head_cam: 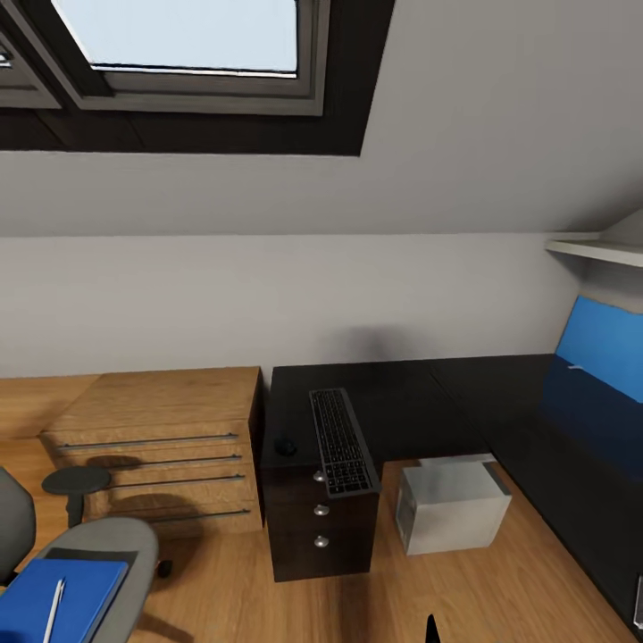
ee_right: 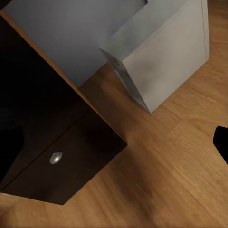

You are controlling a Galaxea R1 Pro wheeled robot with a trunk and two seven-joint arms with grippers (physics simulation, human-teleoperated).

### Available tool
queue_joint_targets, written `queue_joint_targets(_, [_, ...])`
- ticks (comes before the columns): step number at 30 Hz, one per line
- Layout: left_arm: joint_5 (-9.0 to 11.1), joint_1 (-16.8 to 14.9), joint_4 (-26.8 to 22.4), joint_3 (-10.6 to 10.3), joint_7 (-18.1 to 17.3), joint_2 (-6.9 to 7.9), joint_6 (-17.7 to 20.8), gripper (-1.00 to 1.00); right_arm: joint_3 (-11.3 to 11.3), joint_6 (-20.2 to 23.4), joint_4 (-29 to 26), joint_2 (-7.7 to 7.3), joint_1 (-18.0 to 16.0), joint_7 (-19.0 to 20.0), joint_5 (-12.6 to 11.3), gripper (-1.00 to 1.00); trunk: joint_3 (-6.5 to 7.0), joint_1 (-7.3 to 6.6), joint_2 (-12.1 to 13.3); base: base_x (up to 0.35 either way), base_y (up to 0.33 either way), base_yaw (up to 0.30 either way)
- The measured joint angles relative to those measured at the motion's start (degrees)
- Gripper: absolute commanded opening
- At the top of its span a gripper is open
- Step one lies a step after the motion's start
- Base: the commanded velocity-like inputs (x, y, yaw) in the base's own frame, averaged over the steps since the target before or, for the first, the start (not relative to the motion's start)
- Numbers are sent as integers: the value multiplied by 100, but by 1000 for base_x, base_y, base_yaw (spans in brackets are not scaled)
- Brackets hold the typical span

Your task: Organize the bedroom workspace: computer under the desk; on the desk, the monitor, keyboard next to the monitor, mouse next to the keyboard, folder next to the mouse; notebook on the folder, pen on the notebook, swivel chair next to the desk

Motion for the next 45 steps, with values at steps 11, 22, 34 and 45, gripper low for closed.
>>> queue_joint_targets(11, [-128,0,0,0,-1,-12,-89,100,41,-8,7,9,1,-2,49,100,198,-242,442,0,0,0])
queue_joint_targets(22, [-254,1,-20,-13,31,-27,-469,100,208,-4,15,12,2,-17,543,100,396,-484,884,0,0,0])
queue_joint_targets(34, [-256,2,-25,-11,33,-31,-607,100,211,-5,15,12,1,-17,547,100,612,-748,1366,0,0,0])
queue_joint_targets(45, [-255,2,-22,-10,33,-35,-614,100,211,1,15,12,1,-17,547,100,811,-990,1808,0,0,0])
